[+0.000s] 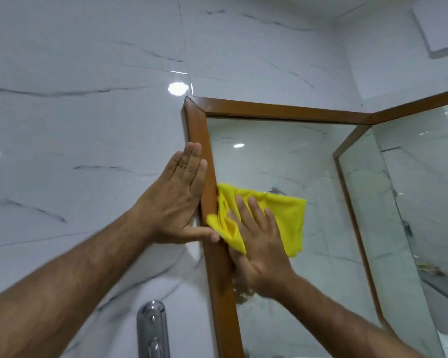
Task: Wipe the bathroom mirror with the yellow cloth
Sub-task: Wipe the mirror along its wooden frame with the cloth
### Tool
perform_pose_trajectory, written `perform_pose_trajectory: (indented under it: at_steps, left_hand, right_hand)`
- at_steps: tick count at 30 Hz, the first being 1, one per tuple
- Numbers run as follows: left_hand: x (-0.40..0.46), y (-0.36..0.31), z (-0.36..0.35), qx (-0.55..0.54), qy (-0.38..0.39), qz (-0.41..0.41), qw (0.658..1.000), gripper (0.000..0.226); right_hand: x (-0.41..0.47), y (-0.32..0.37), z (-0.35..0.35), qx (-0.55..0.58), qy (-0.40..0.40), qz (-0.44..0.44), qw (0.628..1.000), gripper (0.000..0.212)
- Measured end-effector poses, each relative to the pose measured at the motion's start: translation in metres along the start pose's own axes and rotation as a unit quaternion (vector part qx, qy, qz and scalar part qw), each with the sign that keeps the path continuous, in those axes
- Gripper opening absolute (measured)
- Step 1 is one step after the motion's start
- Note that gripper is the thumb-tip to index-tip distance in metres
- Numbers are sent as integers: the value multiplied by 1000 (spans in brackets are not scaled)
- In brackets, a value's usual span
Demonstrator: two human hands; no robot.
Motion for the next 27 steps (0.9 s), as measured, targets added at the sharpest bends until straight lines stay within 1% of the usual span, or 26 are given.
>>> perform_pose_trajectory:
  at_steps: [2,4,6,9,11,12,16,18,20,23,25,27]
  left_hand:
    - [-11,-8,-4,-7,7,-18,1000,145]
    - [-16,-11,-7,-13,9,-20,1000,152]
    - [-17,-13,-9,-18,12,-14,1000,156]
    - [-16,-14,-11,-19,22,4,1000,158]
    - [-17,-16,-12,-24,30,12,999,159]
    - [-17,-17,-13,-25,27,13,999,160]
    - [-21,-25,-17,-31,18,14,999,157]
    - [-24,-31,-18,-35,22,17,999,156]
    - [-29,-42,-21,-45,29,23,998,156]
    - [-42,-68,-26,-69,45,25,996,160]
    - [-52,-83,-32,-80,55,28,995,162]
    - [-61,-95,-36,-94,68,32,993,163]
  right_hand:
    - [-43,-3,-12,-26,31,40,998,67]
    - [-43,-11,-9,-39,45,53,997,69]
    - [-9,-14,2,-45,29,25,998,69]
    - [49,-11,21,-47,-3,-45,998,67]
    - [64,-8,21,-52,-16,-64,996,64]
    - [64,-6,18,-55,-22,-59,996,63]
    - [13,1,-8,-45,-46,-18,998,61]
    - [-31,3,-25,-41,-33,1,999,62]
    - [-84,5,-40,-46,4,33,998,64]
    - [-141,2,-47,-81,83,89,989,68]
    - [-141,-8,-38,-109,98,118,982,67]
    - [-119,-20,-25,-138,98,116,979,67]
Point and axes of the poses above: each hand's wrist, its own x-axis towards the middle knuckle, its own z-axis out of the back of the hand, y = z × x, the point moved 1 cm from there along x, towards the middle knuckle, and after that the axes turned 12 degrees about y, right-handed, at the moved point
